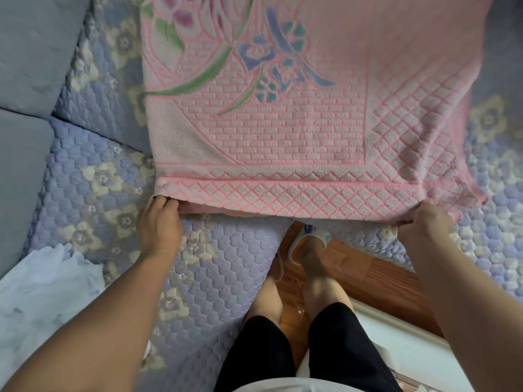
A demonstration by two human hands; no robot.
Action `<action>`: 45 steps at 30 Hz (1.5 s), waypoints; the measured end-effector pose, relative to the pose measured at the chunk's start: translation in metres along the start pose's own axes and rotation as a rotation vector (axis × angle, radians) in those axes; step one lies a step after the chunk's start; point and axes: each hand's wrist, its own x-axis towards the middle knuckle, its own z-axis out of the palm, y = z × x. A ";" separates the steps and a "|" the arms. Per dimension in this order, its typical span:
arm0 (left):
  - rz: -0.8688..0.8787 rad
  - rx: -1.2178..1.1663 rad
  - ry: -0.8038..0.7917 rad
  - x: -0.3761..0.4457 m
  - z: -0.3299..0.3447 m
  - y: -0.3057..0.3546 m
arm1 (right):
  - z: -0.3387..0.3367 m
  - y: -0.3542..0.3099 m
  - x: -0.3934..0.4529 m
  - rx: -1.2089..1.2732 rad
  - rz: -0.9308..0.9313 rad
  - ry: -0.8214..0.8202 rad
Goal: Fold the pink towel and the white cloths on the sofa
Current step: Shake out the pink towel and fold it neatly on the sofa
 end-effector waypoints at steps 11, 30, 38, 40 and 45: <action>-0.562 -0.656 -0.049 -0.017 -0.011 0.007 | -0.036 -0.002 0.082 -0.318 -0.107 0.287; -1.057 -0.744 -0.143 0.022 -0.040 0.006 | -0.052 0.032 0.035 -0.183 0.195 0.021; -0.964 -1.714 -0.085 0.045 -0.121 0.021 | -0.022 0.100 -0.009 -0.030 0.444 -0.711; -0.955 -1.757 -0.073 0.047 -0.135 0.019 | -0.015 0.094 -0.003 0.095 0.419 -0.649; -0.928 -1.782 -0.101 0.052 -0.150 0.026 | -0.029 0.089 0.011 0.098 0.300 -0.162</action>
